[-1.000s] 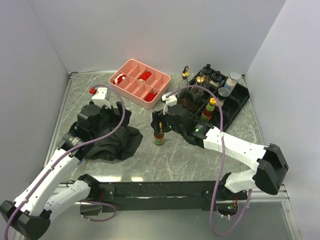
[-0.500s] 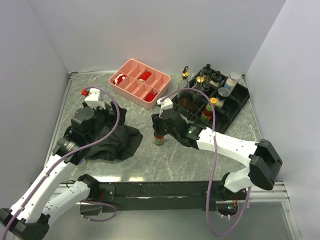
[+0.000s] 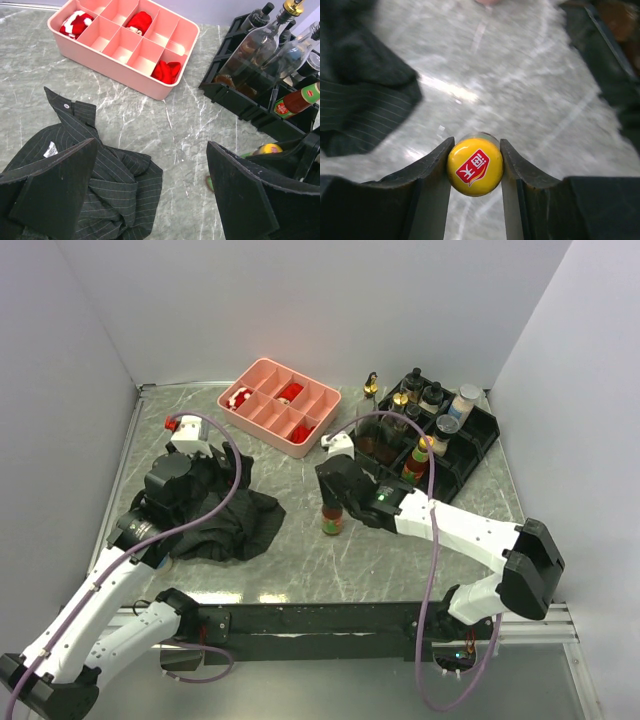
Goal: Organize the condiment bottles
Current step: Pick up the bottle from the center of the board, then place the bottle in the storage box.
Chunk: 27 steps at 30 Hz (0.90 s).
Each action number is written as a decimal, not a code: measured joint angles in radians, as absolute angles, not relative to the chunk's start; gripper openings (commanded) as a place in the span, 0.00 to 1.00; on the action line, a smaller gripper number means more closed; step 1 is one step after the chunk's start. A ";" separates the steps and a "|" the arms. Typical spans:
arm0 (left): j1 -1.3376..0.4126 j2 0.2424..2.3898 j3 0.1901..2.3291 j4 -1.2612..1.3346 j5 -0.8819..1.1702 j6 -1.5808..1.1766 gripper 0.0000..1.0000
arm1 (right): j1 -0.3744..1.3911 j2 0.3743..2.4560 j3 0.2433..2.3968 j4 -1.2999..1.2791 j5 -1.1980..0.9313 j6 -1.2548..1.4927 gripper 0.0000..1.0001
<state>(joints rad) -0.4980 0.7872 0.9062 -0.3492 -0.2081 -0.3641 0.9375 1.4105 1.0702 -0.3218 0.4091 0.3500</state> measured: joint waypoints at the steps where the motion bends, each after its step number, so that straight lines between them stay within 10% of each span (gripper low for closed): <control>1: -0.498 0.786 0.906 -0.349 -0.208 -0.363 0.97 | 0.933 1.410 1.084 -0.361 0.418 0.354 0.00; 27: -0.498 0.767 0.902 -0.349 -0.284 -0.361 0.96 | 0.296 1.122 1.150 -0.710 0.651 0.325 0.00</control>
